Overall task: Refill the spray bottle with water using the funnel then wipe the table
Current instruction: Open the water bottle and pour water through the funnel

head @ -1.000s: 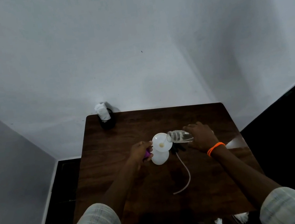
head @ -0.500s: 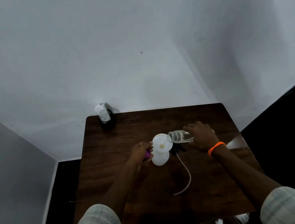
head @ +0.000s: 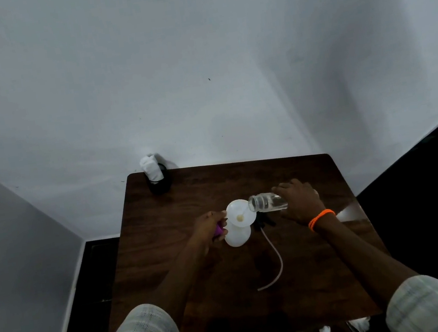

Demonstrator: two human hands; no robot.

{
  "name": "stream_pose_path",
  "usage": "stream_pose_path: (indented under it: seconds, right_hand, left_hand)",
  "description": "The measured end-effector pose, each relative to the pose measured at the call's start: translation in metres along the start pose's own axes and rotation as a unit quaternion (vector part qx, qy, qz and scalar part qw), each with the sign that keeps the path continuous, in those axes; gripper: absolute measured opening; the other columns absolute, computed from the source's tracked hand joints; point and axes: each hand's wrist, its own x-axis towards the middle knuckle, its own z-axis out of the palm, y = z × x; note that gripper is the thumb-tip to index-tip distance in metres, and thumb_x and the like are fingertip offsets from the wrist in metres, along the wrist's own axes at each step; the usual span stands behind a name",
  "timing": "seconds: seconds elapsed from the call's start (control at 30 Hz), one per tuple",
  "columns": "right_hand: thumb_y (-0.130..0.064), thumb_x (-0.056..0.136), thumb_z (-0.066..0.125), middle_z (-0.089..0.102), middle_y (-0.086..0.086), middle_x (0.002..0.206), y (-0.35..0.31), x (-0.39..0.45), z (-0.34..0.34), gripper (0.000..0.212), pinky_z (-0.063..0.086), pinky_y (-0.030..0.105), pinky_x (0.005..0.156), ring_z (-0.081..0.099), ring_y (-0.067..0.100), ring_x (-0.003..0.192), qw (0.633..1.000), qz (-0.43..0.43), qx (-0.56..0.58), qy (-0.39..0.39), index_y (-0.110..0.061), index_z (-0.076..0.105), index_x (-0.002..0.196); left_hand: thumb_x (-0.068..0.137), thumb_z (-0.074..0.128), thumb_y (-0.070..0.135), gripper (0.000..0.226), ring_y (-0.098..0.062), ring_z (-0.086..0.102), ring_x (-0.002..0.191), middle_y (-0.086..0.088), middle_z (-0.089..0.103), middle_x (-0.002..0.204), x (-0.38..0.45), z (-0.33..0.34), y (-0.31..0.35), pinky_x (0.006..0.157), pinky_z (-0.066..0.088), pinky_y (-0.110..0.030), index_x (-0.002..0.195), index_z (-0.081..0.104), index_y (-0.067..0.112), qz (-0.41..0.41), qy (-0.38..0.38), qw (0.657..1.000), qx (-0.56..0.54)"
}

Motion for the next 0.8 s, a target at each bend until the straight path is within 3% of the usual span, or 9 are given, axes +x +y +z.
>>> stream_pose_path:
  seconds: [0.57, 0.8]
  right_hand:
    - [-0.042, 0.082, 0.071, 0.056, -0.002, 0.142, 0.0050, 0.0018, -0.0018, 0.066, 0.044, 0.042, 0.094, 0.050, 0.028, 0.123, 1.000, -0.003, -0.016, 0.003, -0.028, 0.051, 0.143]
    - [-0.045, 0.080, 0.072, 0.058, -0.002, 0.140, 0.0054, 0.0010, -0.0008, 0.067, 0.045, 0.042, 0.091, 0.051, 0.028, 0.120, 1.000, -0.008, -0.018, 0.012, -0.028, 0.052, 0.142]
  left_hand:
    - [0.091, 0.068, 0.023, 0.019, -0.018, 0.055, 0.041, -0.012, 0.062, 0.068, -0.0021, 0.0012, 0.0005, 0.037, 0.038, -0.024, 0.085, 0.066, 0.004, -0.005, 0.001, 1.000, 0.009]
    - [0.088, 0.070, 0.024, 0.022, -0.020, 0.057, 0.047, -0.013, 0.065, 0.075, -0.0025, 0.0011, -0.0010, 0.046, 0.045, -0.030, 0.094, 0.068, 0.003, -0.004, -0.008, 1.000, -0.004]
